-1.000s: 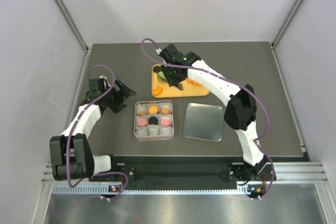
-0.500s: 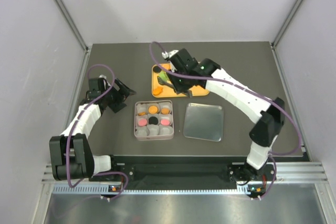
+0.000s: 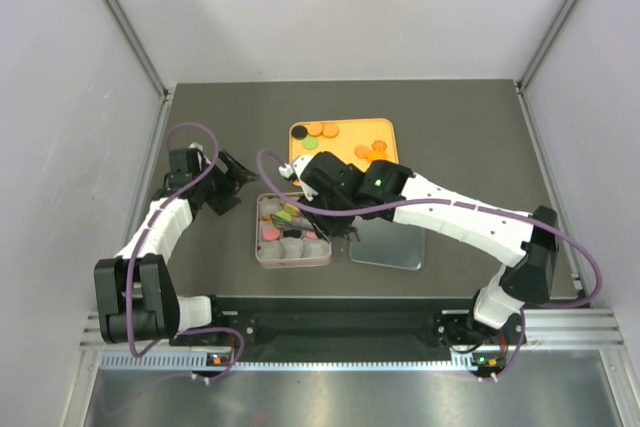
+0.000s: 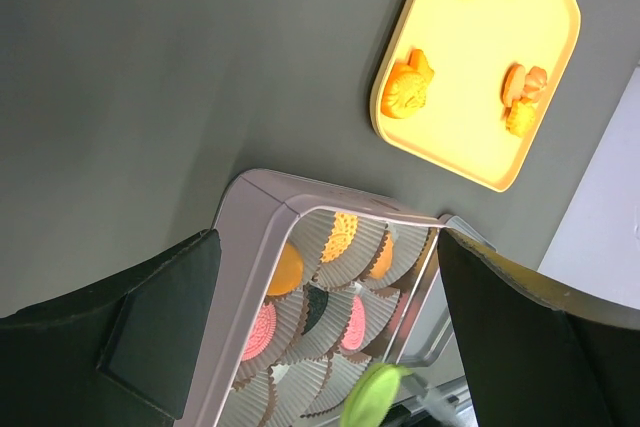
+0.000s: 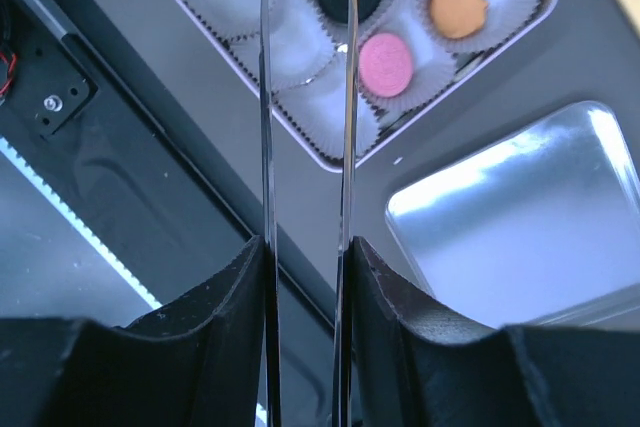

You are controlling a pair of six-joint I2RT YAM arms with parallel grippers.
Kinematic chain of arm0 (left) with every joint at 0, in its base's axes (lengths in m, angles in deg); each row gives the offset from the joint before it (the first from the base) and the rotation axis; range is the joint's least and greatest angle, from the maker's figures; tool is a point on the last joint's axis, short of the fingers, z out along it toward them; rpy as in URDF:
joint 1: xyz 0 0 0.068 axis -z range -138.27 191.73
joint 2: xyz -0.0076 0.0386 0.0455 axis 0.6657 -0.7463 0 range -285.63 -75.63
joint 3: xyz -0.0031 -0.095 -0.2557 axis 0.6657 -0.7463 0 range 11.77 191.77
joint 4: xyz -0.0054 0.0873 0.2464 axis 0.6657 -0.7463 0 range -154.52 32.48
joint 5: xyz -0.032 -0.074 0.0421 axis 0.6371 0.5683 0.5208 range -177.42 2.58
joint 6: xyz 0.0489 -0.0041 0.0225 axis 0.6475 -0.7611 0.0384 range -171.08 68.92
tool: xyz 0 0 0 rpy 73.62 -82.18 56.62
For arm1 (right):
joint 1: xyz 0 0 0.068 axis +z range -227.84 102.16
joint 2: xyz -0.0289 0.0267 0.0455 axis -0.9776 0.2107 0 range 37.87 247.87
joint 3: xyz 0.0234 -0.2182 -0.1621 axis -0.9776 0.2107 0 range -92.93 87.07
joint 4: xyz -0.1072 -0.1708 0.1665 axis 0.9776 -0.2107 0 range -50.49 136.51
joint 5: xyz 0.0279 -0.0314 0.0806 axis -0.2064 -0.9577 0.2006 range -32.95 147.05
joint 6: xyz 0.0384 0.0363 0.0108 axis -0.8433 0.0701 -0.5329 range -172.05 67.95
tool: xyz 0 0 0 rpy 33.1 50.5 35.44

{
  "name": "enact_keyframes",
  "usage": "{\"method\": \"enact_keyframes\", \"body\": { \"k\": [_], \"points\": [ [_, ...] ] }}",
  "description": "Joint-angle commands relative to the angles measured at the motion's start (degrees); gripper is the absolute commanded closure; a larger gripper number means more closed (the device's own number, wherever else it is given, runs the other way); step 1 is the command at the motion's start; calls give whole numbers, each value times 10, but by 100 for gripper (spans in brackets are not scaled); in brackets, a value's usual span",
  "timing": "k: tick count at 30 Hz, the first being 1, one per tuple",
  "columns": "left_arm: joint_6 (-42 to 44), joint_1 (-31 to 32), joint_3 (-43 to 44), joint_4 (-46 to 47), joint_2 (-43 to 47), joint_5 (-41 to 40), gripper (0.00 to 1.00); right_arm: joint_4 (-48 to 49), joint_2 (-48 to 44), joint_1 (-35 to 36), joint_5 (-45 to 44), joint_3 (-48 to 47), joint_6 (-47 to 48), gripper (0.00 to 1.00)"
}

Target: Pack the cookies

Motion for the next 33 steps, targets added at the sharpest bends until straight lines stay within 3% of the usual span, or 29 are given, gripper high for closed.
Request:
{"method": "enact_keyframes", "body": {
  "k": [1, 11, 33],
  "points": [
    [7, -5, 12, 13, -4, 1, 5, 9, 3, 23, 17, 3, -14, 67],
    [6, -6, 9, 16, -4, 4, 5, 29, 26, 61, 33, 16, -31, 67],
    [2, -5, 3, 24, -6, 10, 6, 42, 66, 62, 39, 6, -33, 63]
  ]
}}
